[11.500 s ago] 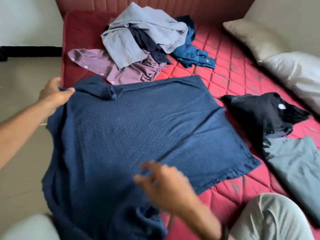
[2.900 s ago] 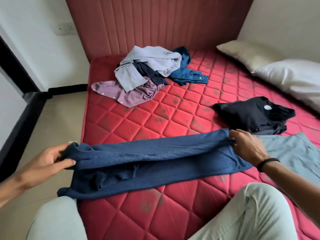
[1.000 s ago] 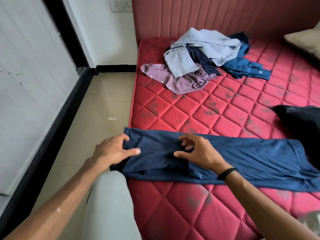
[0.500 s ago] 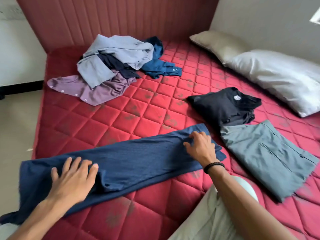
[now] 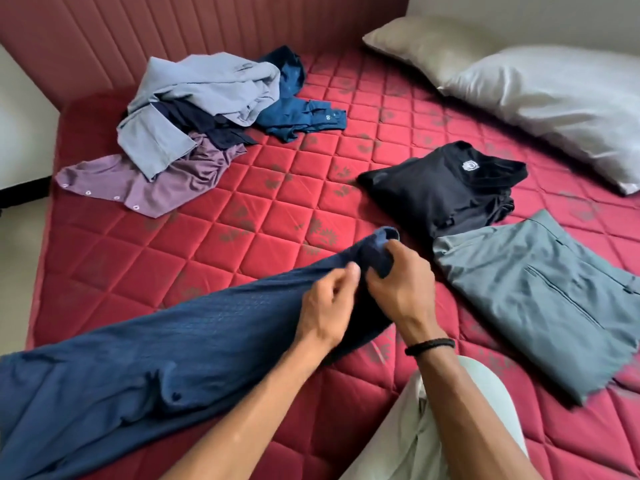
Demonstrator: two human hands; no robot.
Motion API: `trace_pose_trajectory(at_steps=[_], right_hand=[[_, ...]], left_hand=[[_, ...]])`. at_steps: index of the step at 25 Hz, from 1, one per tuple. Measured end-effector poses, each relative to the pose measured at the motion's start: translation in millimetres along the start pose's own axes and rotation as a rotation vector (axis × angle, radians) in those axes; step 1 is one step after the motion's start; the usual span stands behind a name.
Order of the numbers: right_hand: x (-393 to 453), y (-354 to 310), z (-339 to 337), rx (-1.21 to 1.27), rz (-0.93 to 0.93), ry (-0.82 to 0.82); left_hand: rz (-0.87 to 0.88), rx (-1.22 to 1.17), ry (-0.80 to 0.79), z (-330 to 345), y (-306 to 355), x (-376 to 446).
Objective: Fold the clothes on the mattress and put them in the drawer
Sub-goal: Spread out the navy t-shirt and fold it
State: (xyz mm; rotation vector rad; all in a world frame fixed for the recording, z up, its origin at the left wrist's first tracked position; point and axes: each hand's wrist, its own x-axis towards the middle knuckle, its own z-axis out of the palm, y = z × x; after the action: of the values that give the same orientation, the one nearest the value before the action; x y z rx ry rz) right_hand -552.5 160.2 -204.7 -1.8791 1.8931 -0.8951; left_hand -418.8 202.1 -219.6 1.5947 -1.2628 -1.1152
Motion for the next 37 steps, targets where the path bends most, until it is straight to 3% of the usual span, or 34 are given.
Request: trace_pose_trajectory(at_steps=[2, 4, 6, 8, 10, 12, 15, 17, 19, 22, 26, 28, 30, 31, 34, 37], right_hand=[[-14.2, -24.9, 10.2, 0.144, -0.372, -0.161], [-28.5, -42.2, 18.1, 0.244, -0.551, -0.477], [-35.7, -51.7, 23.4, 0.335, -0.473, -0.66], [-39.3, -55.5, 29.8, 0.449, -0.359, -0.538], [-36.6, -49.5, 40.9, 0.337, -0.381, -0.287], [-38.0, -43.7, 53.6, 0.152, -0.486, -0.224], [-55.6, -47.9, 74.8, -0.068, -0.581, -0.394], [-69.4, -48.0, 92.3, -0.264, -0.63, -0.528], [-77.3, -44.3, 103.4, -0.358, -0.666, -0.552], [-74.2, -42.5, 106.7, -0.351, -0.683, -0.559], [-73.7, -42.7, 103.8, -0.352, -0.681, -0.555], [-75.1, -51.1, 101.4, -0.317, -0.569, -0.452], [-72.4, -60.9, 94.1, -0.199, -0.283, -0.299], [-67.7, -61.6, 90.1, -0.136, -0.126, -0.3], [-49.9, -56.1, 70.8, 0.095, 0.182, -0.551], [-41.2, -56.8, 56.1, 0.507, 0.383, -0.776]], left_hand=[[-0.296, -0.615, 0.067, -24.0, 13.6, -0.3], [-0.47, -0.904, 0.117, -49.4, 13.3, -3.4], [-0.547, -0.956, 0.068, -79.1, -0.1, -21.2], [-0.571, -0.99, 0.011, -92.7, -19.0, -37.2], [-0.544, -0.875, 0.144, -97.3, -37.3, -40.8], [-0.457, -0.709, 0.26, -109.9, -41.5, -46.3], [-0.297, -0.597, 0.245, -149.8, -45.5, -57.5], [-0.323, -0.472, 0.264, -171.9, -55.9, -64.7], [-0.427, -0.44, 0.285, -178.6, -66.7, -70.2], [-0.426, -0.318, 0.306, -176.6, -76.6, -75.2], [-0.308, 0.16, 0.371, -180.9, -74.3, -81.0], [-0.139, 0.393, 0.48, -175.2, -70.5, -91.3], [0.174, 0.629, 0.527, -163.0, -72.3, -97.8], [0.266, 0.738, 0.494, -156.0, -80.3, -97.5], [0.163, 0.972, 0.339, -129.1, -99.0, -95.3], [0.08, 1.15, 0.344, -110.3, -115.9, -93.8]])
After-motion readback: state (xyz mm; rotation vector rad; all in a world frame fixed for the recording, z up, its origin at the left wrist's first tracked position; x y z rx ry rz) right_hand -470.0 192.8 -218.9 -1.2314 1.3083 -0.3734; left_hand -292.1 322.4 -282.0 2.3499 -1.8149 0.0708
